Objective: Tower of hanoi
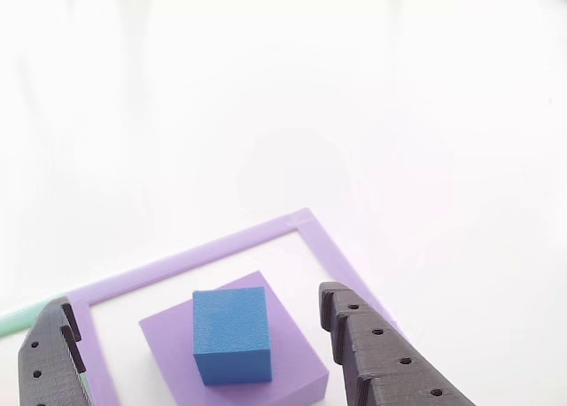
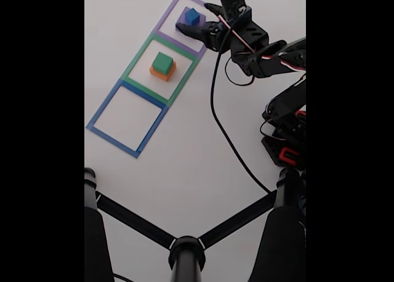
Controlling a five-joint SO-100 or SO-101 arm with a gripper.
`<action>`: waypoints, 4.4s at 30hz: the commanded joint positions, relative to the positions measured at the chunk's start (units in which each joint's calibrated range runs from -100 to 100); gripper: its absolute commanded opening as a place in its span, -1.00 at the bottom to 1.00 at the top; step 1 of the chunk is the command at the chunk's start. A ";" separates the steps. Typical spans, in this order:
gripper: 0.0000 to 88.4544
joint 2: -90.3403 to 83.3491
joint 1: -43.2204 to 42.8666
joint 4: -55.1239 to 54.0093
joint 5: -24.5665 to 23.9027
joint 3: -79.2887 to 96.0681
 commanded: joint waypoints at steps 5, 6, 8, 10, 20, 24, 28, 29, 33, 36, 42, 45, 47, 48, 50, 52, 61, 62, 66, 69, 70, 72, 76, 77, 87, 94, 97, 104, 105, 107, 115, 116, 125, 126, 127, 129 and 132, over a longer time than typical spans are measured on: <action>-0.30 8.21 -0.11 -8.33 0.39 -5.81; -0.31 9.09 0.04 -8.65 0.39 -6.26; -0.31 10.94 0.19 -9.30 0.39 -7.26; -0.34 12.62 0.27 -9.78 0.39 -8.08; -0.40 15.42 -0.80 -10.11 0.39 -8.35; -0.40 15.42 -1.56 -10.43 0.39 -7.26; -0.41 15.42 -2.10 -10.59 0.39 -7.08; -0.41 15.42 -2.17 -10.59 0.39 -7.08; -0.43 15.50 -2.63 -10.59 0.39 -7.08; -0.45 15.50 -2.78 -10.59 0.39 -6.99; -0.55 15.50 -3.09 -10.59 0.39 -6.99; -0.62 15.50 -3.32 -10.59 0.39 -6.99; -0.68 15.50 -3.47 -10.59 0.39 -6.99; -0.71 15.50 -3.54 -10.51 0.39 -6.99; -0.74 15.50 -3.62 -10.43 0.39 -6.99; -0.76 15.50 -3.77 -10.35 0.39 -6.99; -0.83 15.50 -4.08 -10.11 0.39 -6.44; -0.84 15.42 -4.08 -10.11 0.39 -6.35; -0.87 14.94 -3.93 -9.14 0.39 -6.35; -0.88 14.22 -3.85 -8.41 0.39 -6.35; -0.88 13.98 -3.85 -8.16 0.39 -6.35; -0.89 13.10 -3.93 -7.44 0.39 -6.35; -0.89 9.98 -4.46 -4.93 0.39 -6.72; -0.88 8.69 -4.69 -3.55 0.39 -6.99; -0.88 -11.74 -6.44 29.80 0.39 -17.44; -0.89 -23.04 -8.65 68.32 0.39 -36.16; -0.89 -26.16 -10.56 84.11 0.39 -45.97; -0.89 -28.17 -17.42 117.70 -5.67 -72.41; -0.89 -28.01 -18.34 121.18 -6.59 -75.50; -0.89 -27.85 -20.01 126.76 -7.51 -81.14; -0.89 -28.25 -25.35 136.39 -7.51 -89.13; -0.89 -28.33 -25.50 136.31 -6.41 -88.59; -0.88 -34.90 -24.82 119.56 0.39 -66.32; -0.88 -36.10 -24.51 116.40 0.39 -62.33; -0.88 -37.22 -24.13 112.92 0.39 -58.06; -0.88 -38.66 -23.52 107.09 0.39 -51.24; -0.88 -39.78 -22.76 96.00 0.39 -40.79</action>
